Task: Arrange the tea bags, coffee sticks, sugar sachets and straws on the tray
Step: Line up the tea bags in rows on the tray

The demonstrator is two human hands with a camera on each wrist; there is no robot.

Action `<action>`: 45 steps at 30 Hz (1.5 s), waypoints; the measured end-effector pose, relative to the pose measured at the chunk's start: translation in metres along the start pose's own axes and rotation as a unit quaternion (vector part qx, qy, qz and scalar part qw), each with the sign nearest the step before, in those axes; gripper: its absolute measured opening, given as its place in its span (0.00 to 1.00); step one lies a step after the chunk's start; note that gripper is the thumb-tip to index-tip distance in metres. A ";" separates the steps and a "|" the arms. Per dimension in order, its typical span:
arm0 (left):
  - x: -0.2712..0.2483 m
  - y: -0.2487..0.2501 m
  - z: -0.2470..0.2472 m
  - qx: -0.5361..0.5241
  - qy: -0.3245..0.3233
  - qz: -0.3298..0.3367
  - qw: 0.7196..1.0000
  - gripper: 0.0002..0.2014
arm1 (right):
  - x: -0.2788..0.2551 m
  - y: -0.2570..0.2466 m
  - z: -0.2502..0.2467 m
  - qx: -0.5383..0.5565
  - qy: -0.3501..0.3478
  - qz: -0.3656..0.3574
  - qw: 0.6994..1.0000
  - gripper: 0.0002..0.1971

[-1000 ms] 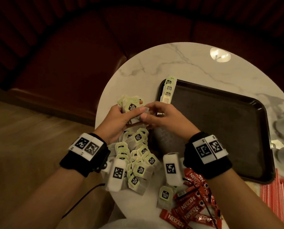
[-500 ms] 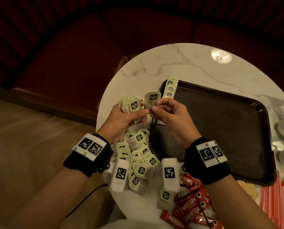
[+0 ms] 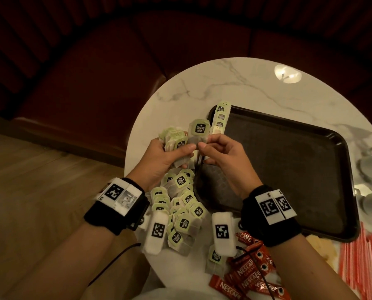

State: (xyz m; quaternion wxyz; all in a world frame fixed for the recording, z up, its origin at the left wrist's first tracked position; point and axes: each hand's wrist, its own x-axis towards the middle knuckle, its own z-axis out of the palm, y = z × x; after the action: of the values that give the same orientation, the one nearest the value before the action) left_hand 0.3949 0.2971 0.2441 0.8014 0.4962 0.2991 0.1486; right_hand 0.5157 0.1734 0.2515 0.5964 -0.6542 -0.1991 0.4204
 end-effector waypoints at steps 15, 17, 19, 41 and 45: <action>-0.001 -0.001 -0.001 0.034 0.014 0.047 0.998 0.11 | 0.001 -0.017 -0.007 -0.121 0.034 -0.116 0.985 0.04; -0.002 0.000 -0.002 0.020 0.004 0.047 0.999 0.08 | 0.000 -0.017 -0.007 -0.118 0.032 -0.118 0.986 0.04; -0.003 0.000 -0.001 0.003 0.003 0.050 0.999 0.06 | 0.000 -0.015 -0.007 -0.109 0.038 -0.116 0.987 0.04; -0.014 -0.003 -0.006 -0.099 0.043 -0.062 0.992 0.18 | 0.007 0.052 -0.051 -0.200 0.101 0.090 0.970 0.09; -0.016 -0.002 -0.008 -0.113 0.031 -0.081 0.990 0.25 | 0.011 0.057 -0.048 -0.241 0.087 0.086 0.963 0.10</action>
State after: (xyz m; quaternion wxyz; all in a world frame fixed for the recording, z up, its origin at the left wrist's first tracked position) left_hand 0.3775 0.2933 0.2445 0.8520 0.3721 0.3442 0.1311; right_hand 0.5464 0.1407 0.1912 0.3979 -0.8273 -0.1847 0.3510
